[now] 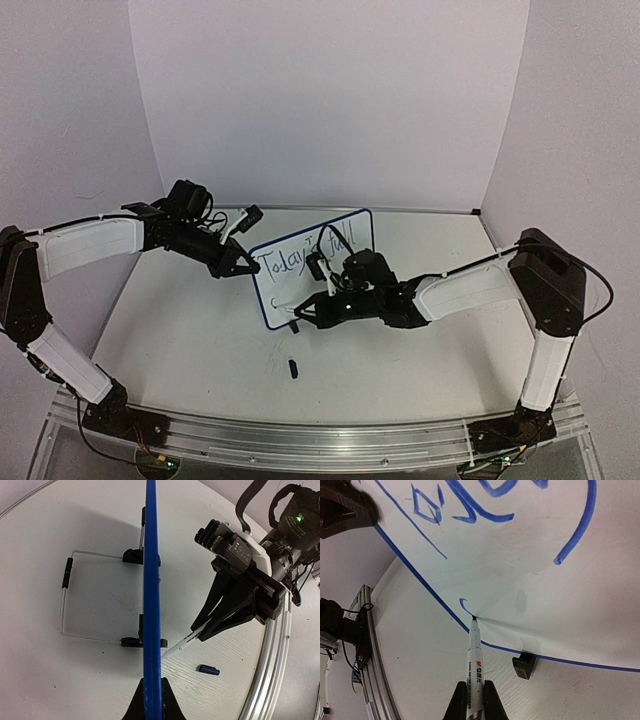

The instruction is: Write a sentence on the whiteboard

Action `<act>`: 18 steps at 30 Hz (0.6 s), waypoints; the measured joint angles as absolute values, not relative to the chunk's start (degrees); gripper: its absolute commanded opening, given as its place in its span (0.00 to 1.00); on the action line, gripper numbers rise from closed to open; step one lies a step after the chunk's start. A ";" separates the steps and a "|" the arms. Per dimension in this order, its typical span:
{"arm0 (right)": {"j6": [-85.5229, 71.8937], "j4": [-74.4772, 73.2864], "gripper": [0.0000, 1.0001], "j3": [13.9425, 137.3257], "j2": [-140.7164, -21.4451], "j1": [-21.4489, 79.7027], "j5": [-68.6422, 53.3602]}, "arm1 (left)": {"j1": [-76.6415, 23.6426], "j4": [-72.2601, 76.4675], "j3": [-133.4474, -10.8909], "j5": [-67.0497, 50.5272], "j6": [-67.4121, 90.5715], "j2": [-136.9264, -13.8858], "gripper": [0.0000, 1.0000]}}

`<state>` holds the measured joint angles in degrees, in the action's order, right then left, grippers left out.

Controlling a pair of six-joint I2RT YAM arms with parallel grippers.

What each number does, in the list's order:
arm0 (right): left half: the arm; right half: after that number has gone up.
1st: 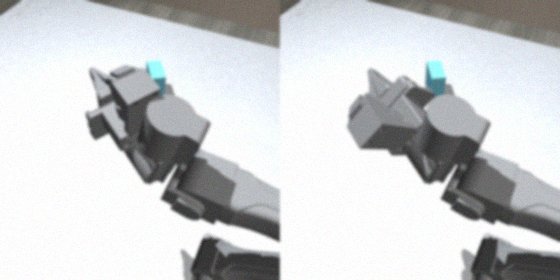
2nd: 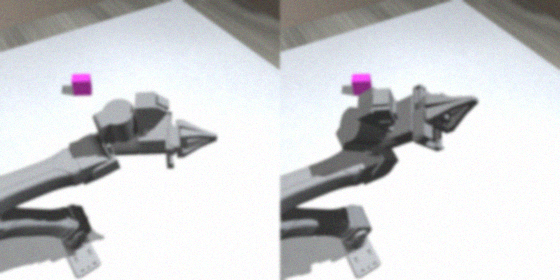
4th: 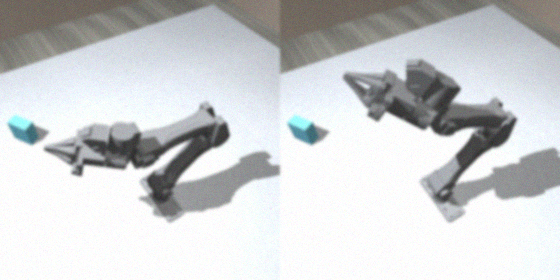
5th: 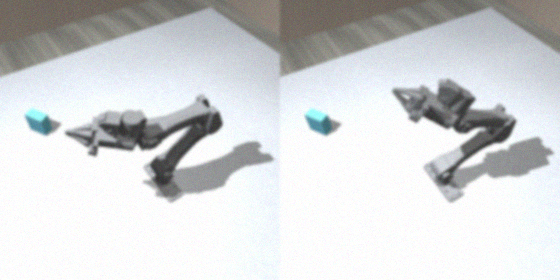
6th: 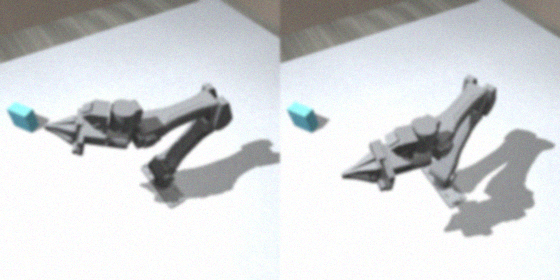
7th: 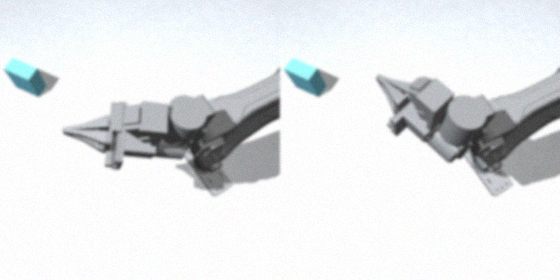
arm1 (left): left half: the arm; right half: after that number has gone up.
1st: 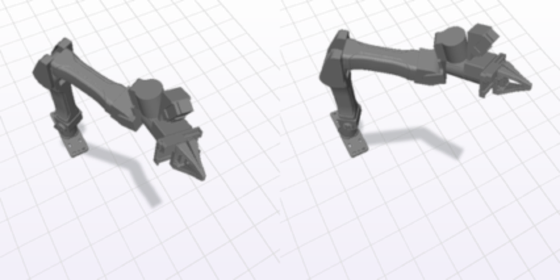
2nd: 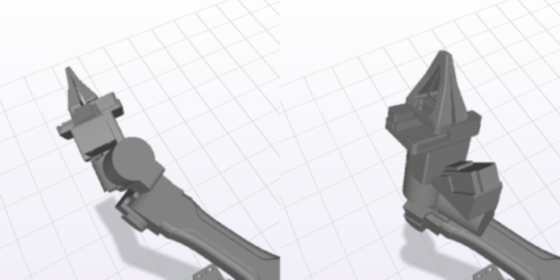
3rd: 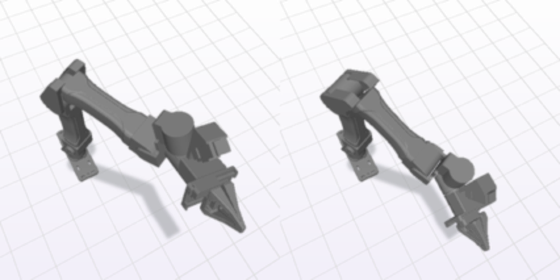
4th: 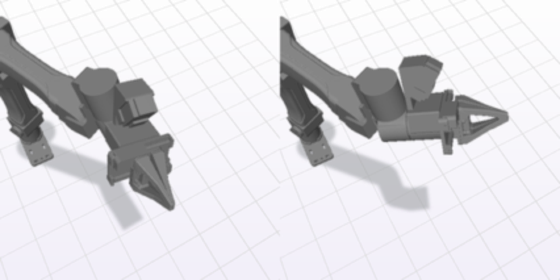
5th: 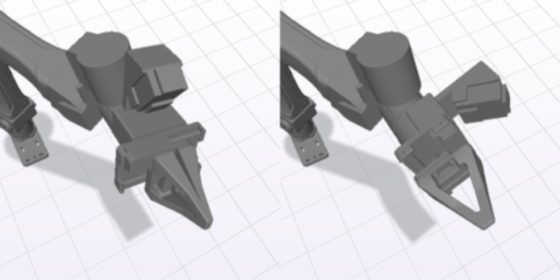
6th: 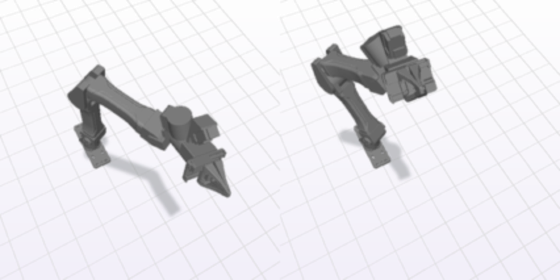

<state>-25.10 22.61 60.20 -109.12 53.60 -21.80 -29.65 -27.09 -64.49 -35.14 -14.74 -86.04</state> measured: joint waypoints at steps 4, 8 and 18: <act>-24.27 21.54 0.00 60.20 -108.86 53.60 -21.02 | -29.65 -27.07 -64.49 -35.11 -14.74 -86.04 0.00; -23.70 20.80 0.00 60.20 -108.22 53.60 -20.32 | -29.65 -27.09 -64.51 -35.11 -14.74 -86.04 0.00; -22.31 18.70 0.00 61.43 -107.33 53.60 -19.68 | -29.69 -27.07 -64.49 -35.05 -14.74 -86.04 0.00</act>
<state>-22.31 18.70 61.43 -107.33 53.60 -19.68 -29.69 -27.07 -64.49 -35.05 -14.74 -86.04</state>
